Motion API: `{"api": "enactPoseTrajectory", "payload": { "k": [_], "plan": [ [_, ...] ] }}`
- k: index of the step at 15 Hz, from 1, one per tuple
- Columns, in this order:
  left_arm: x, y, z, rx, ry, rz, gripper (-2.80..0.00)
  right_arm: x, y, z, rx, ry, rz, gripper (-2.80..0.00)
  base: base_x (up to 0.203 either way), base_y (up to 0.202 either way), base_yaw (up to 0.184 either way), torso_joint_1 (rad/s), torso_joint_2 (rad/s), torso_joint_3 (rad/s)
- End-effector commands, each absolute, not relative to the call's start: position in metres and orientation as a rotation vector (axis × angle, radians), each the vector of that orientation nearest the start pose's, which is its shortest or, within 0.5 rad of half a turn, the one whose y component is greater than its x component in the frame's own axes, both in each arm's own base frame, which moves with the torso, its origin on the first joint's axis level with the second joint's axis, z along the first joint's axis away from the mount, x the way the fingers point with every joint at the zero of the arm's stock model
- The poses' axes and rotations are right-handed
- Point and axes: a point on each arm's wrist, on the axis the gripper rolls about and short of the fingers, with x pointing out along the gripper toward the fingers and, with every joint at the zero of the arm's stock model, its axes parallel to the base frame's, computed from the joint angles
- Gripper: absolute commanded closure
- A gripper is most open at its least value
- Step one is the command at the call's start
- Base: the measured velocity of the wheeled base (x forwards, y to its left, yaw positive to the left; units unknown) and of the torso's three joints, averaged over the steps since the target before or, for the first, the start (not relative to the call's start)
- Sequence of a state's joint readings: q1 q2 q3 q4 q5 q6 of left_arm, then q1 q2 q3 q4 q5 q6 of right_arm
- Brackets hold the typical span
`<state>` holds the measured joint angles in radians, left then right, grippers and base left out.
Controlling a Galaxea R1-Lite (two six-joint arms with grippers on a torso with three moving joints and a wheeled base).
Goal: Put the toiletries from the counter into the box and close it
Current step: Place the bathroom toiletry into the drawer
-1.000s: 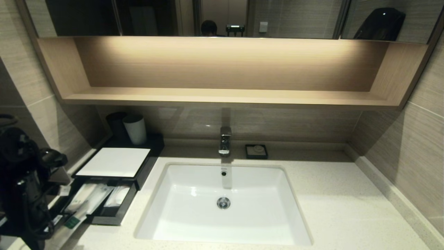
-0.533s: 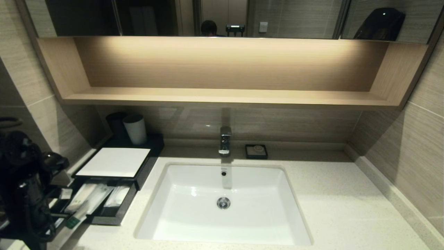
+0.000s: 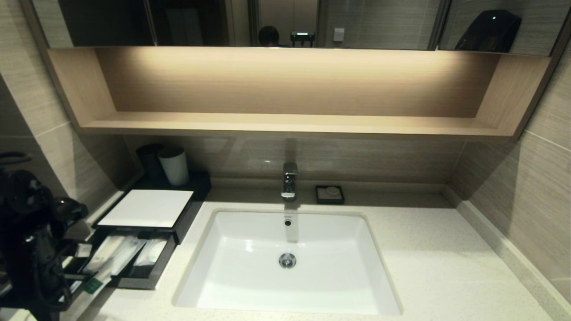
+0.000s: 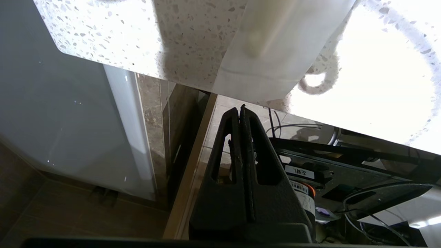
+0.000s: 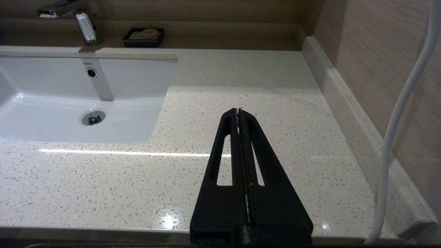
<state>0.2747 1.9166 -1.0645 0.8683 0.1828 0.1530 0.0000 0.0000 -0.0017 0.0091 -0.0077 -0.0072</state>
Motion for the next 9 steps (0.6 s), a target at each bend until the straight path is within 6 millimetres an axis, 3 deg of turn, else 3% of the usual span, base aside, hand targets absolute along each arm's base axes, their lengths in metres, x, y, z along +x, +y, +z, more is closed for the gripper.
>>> {"api": "enactPoseTrajectory", "payload": {
  "k": [1,9],
  "plan": [
    [0.2482,0.0746,0.0976,0.031,1.756,0.205,0.00,-0.0230,-0.0002,0.0749,-0.008,0.006,-0.008,0.00,0.000,0.000,0.000,0.000,0.00,0.000],
    [0.2520,0.0752,0.0942,0.032,1.744,0.206,0.00,-0.0230,-0.0002,0.0749,-0.008,0.006,-0.008,0.00,0.000,0.000,0.000,0.000,0.00,0.000]
  ]
}}
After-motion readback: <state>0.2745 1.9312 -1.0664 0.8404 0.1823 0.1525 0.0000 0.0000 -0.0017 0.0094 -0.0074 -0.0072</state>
